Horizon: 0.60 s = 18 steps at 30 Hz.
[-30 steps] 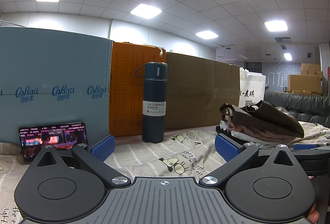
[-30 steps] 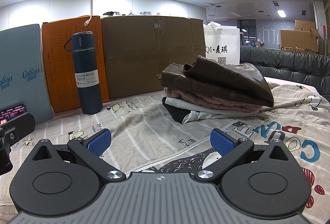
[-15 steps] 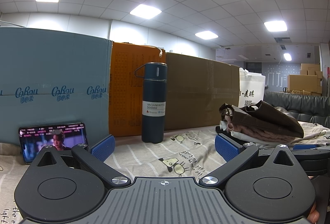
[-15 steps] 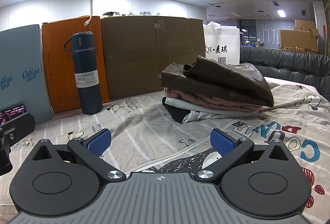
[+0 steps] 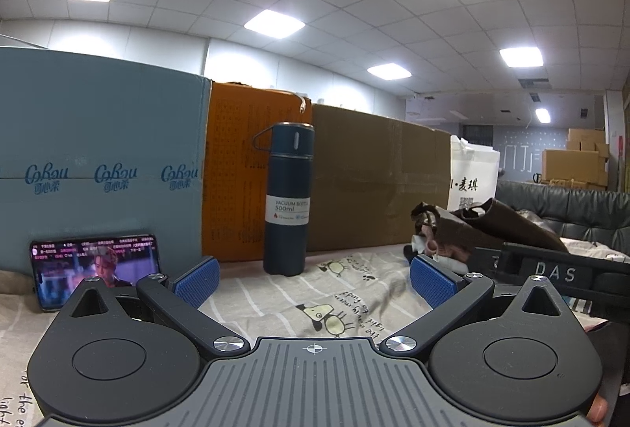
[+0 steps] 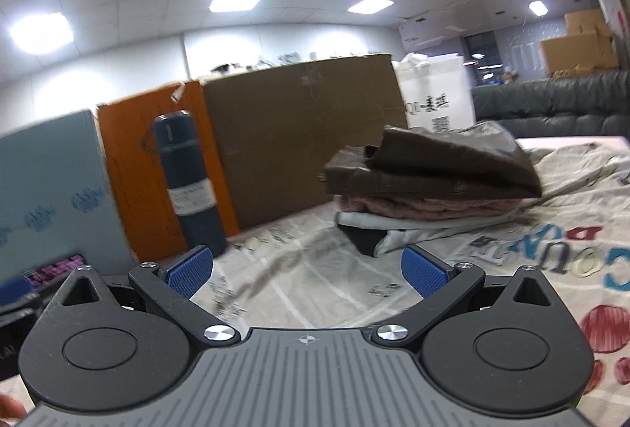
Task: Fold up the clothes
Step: 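Swing both tools toward the cream knit sweater on the pink surface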
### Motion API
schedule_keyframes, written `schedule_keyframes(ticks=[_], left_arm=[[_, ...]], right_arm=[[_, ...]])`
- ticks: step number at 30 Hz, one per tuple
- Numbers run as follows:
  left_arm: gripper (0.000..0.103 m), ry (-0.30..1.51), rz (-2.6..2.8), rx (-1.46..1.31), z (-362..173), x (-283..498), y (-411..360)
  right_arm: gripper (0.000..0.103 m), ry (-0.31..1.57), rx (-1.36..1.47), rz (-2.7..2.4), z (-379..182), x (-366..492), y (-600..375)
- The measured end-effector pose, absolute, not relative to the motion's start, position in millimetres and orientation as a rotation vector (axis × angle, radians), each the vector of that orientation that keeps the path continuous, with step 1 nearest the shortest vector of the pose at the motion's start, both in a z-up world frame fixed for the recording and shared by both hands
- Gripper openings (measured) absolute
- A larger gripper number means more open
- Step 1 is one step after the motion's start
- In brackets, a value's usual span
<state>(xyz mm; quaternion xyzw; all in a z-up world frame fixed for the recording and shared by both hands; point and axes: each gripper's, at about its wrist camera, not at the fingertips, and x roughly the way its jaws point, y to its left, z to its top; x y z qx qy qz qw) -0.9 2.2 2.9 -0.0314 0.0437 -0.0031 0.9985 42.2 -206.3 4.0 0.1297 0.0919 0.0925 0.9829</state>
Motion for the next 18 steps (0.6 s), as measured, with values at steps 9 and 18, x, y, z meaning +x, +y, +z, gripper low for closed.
schedule_keyframes(ticks=[9,18], left_arm=[[0.103,0.003,0.126,-0.125,31,-35,22],[0.103,-0.110,0.364,-0.057,60,-111,74]], right_arm=[[0.103,0.105,0.345,0.389,7,33,-208],[0.103,0.150,0.231,0.767,33,3,-149]])
